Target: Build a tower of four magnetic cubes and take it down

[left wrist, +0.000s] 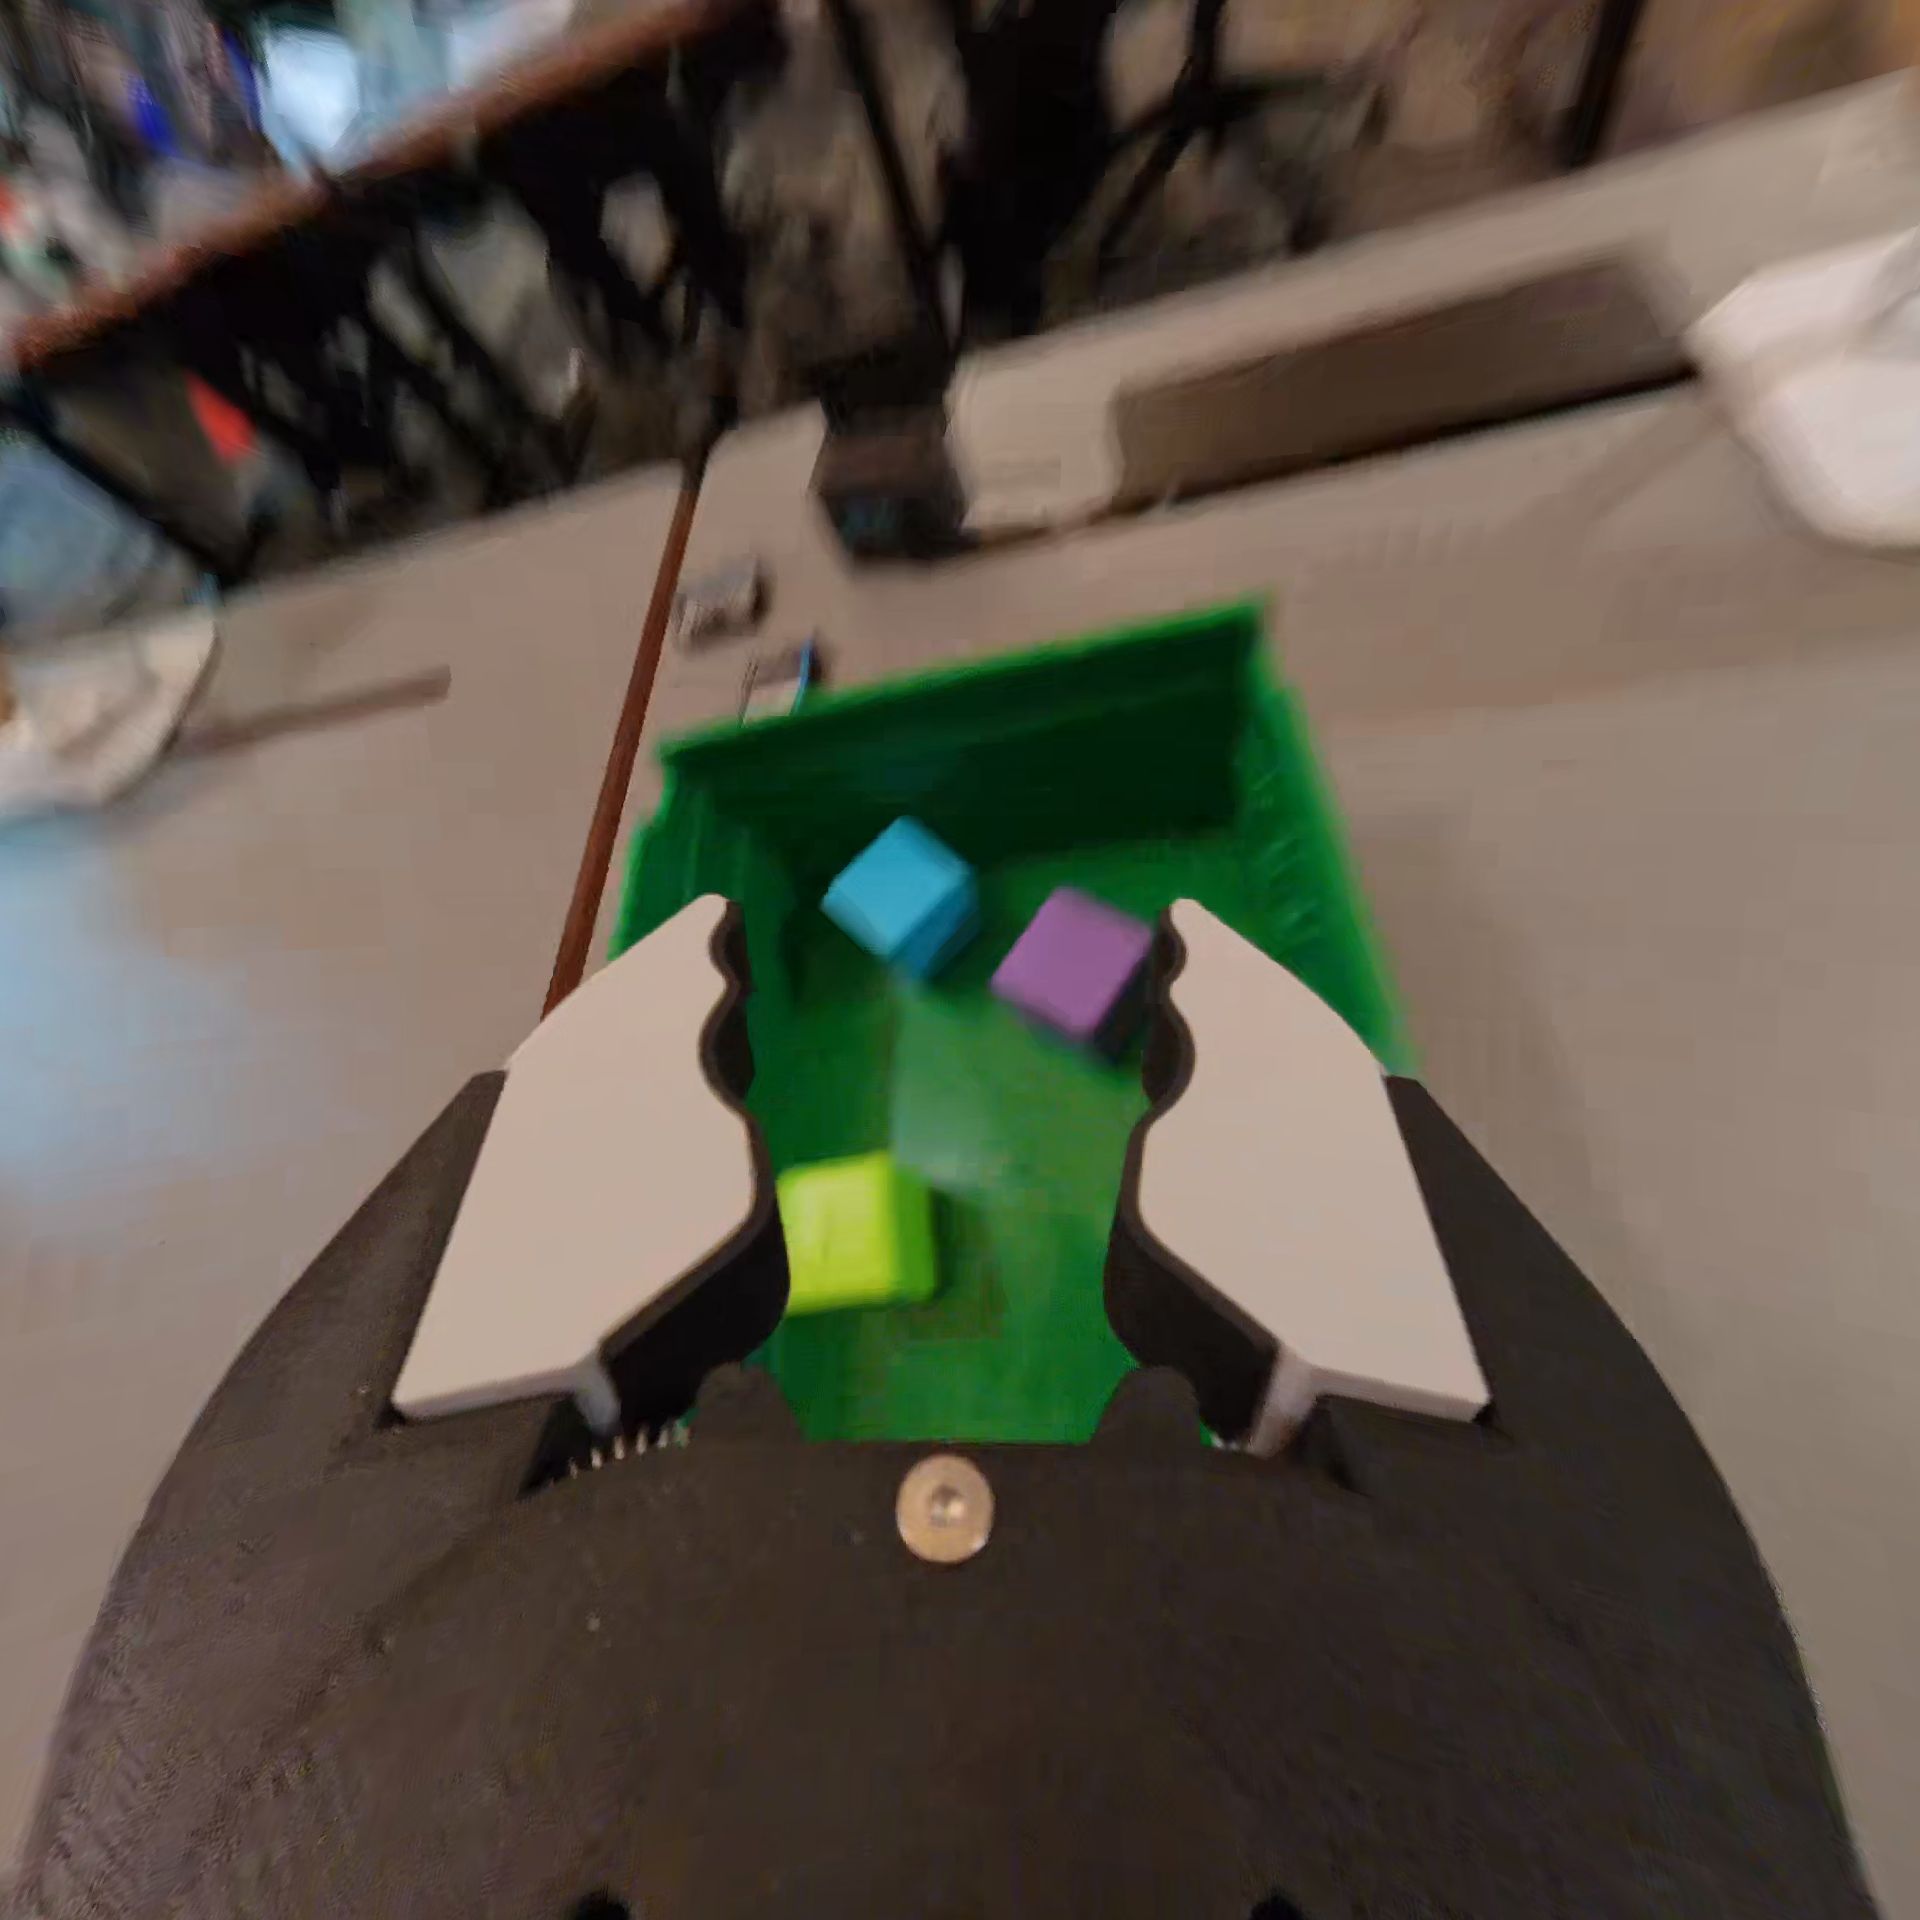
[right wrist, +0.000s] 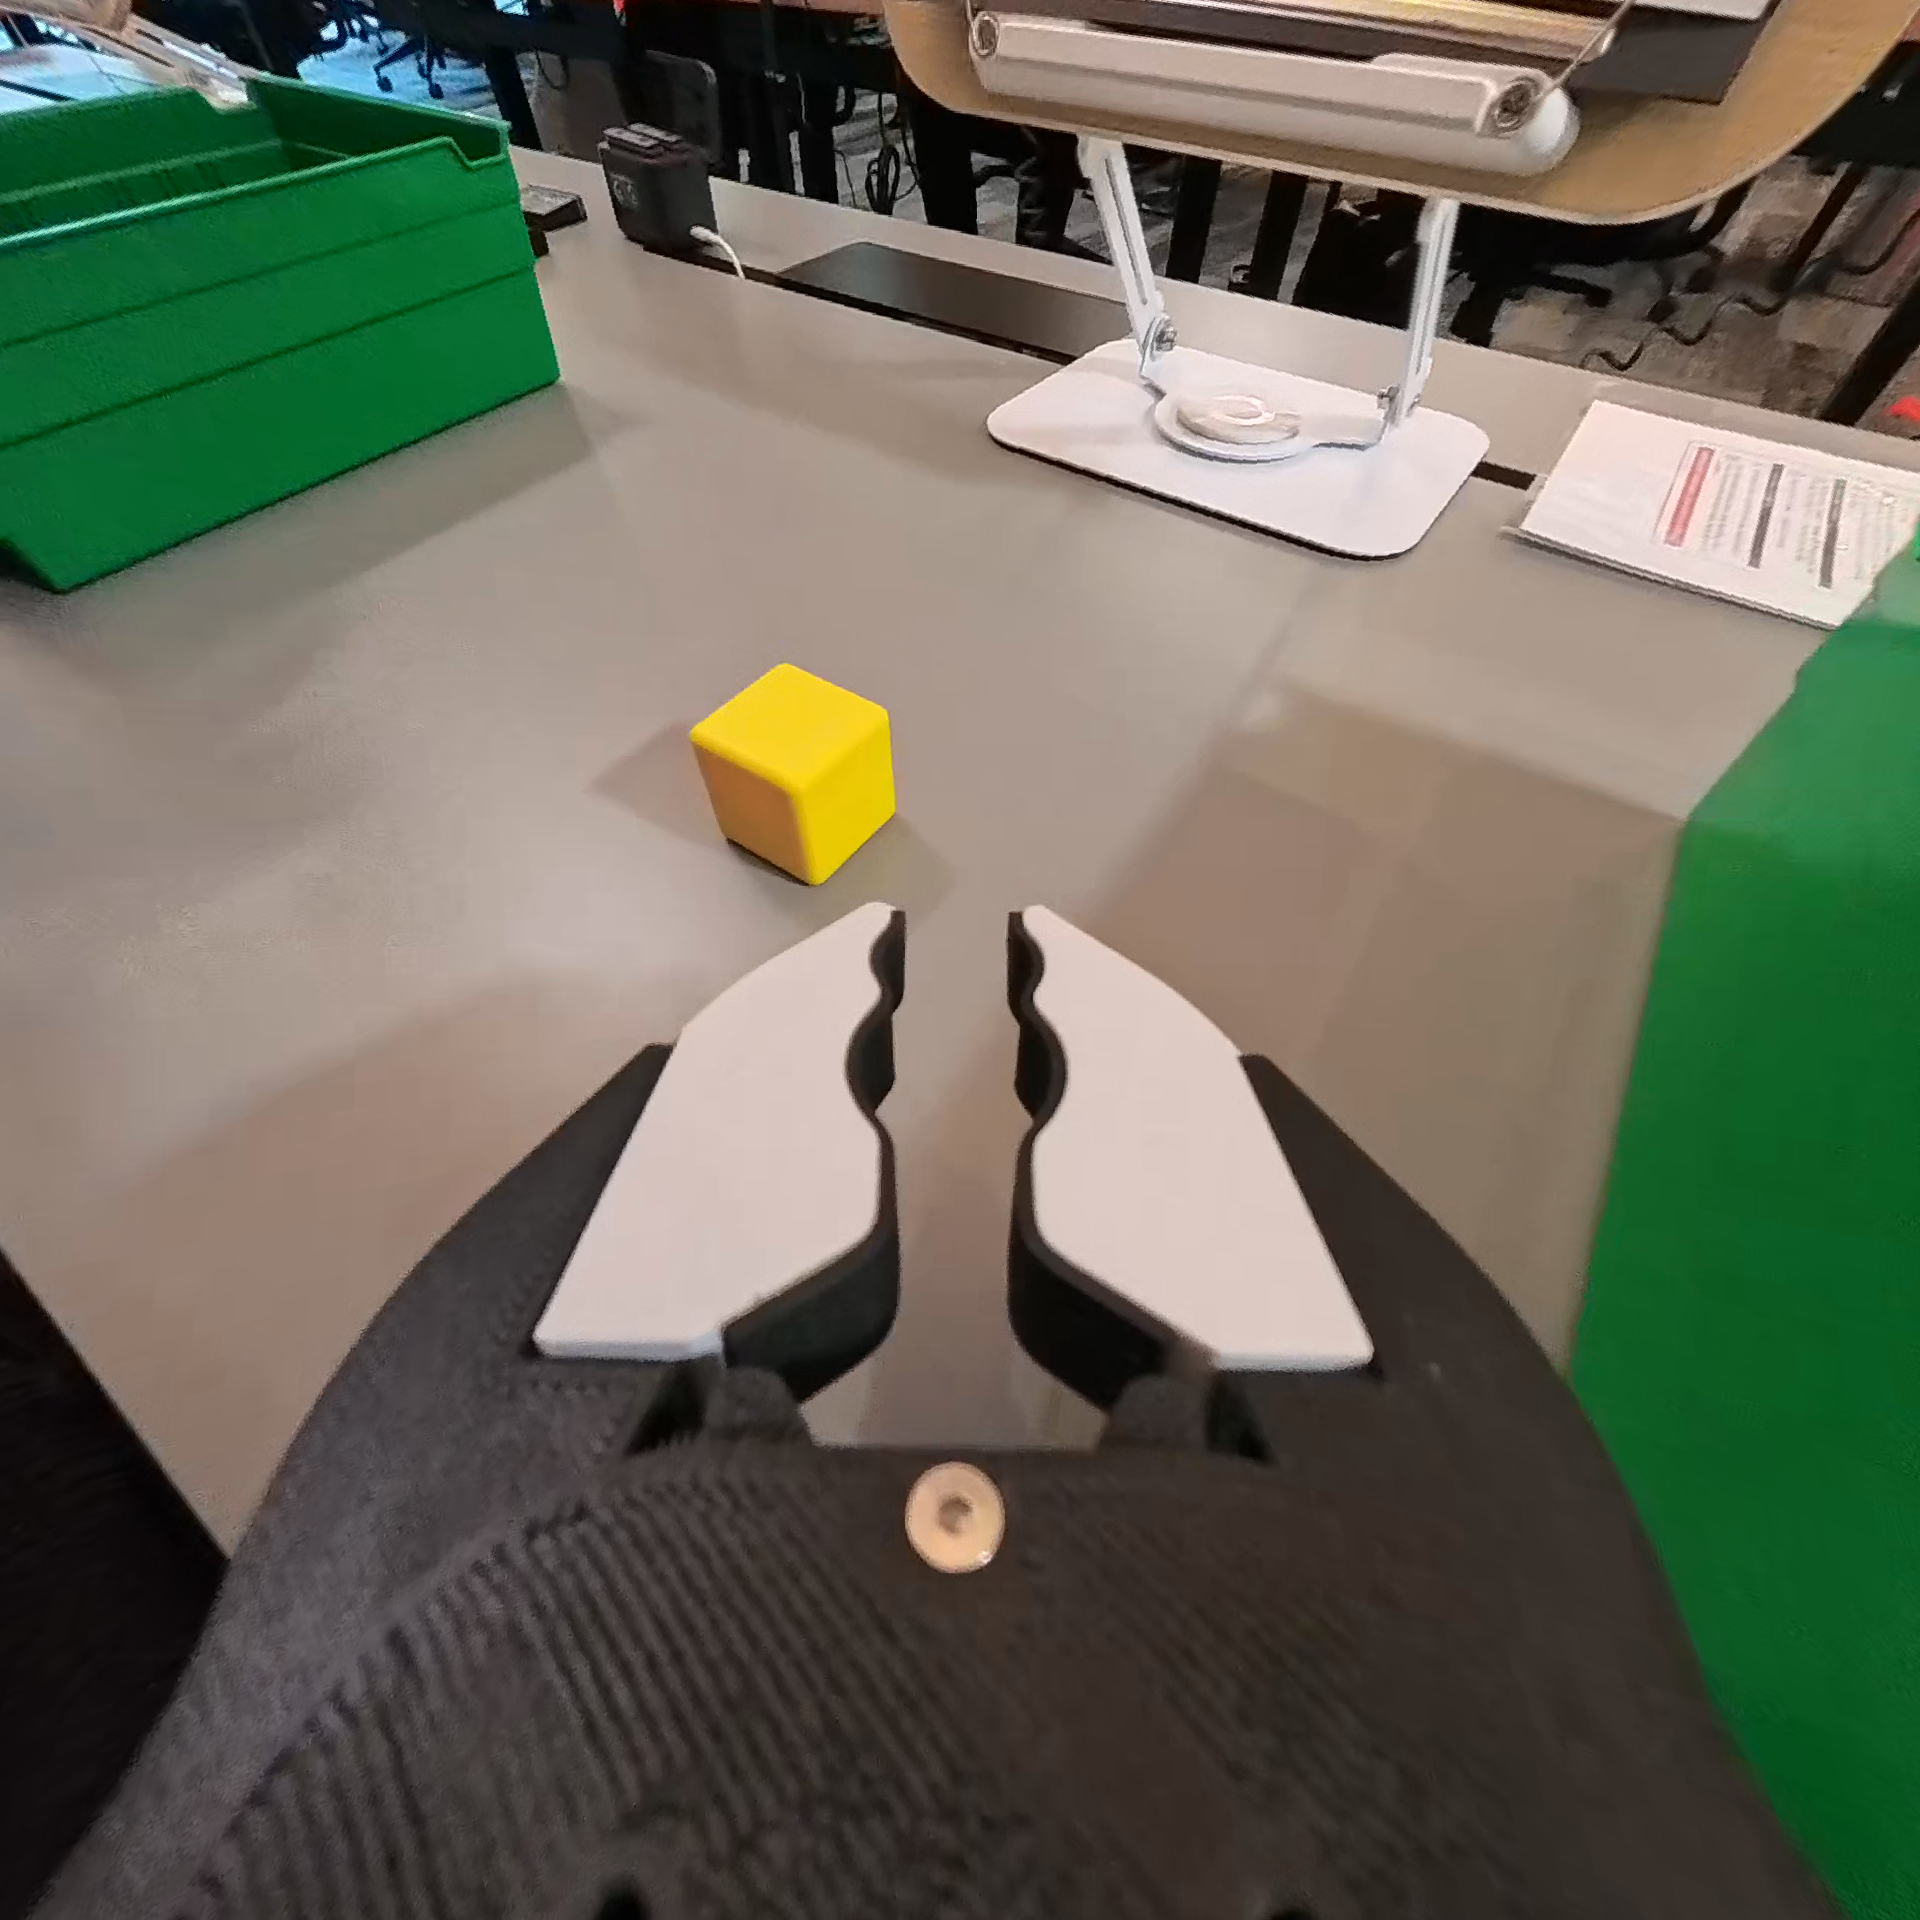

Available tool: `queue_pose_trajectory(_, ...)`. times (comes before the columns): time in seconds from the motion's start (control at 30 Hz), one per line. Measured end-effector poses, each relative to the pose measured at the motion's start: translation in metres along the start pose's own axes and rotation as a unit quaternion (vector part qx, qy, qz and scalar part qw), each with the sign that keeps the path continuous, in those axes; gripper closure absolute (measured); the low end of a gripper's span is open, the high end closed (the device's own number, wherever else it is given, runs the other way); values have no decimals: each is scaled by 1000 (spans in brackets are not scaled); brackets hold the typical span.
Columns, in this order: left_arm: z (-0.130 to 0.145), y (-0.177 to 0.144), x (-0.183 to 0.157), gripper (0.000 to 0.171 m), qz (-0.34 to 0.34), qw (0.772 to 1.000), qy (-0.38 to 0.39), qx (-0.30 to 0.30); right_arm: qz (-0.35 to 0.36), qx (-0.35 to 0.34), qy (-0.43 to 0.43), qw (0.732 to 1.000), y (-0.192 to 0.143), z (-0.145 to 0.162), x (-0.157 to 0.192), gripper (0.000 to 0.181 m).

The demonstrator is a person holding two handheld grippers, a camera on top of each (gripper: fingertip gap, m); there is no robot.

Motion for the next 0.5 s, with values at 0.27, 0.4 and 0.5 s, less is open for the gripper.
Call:
queue_pose_trajectory(0.27,99,43,52,100,19,964,-116,240,3,4,-17,1000,5,0,3,162)
queue_pose_trajectory(0.4,122,59,49,112,-8,947,-103,305,5,2,-26,1000,4,0,4,163)
queue_pose_trajectory(0.5,116,58,49,120,9,955,-101,280,5,1,-25,1000,4,0,3,163)
Point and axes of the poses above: each gripper's, where its closed fingertips meet, y out along the fingers, z out of its underside, x = y × z across the jaws, the point moved 8 cm from there along -y, back along the fingers, and after that the axes turned 14 degrees about z, right-handed, at the moved point
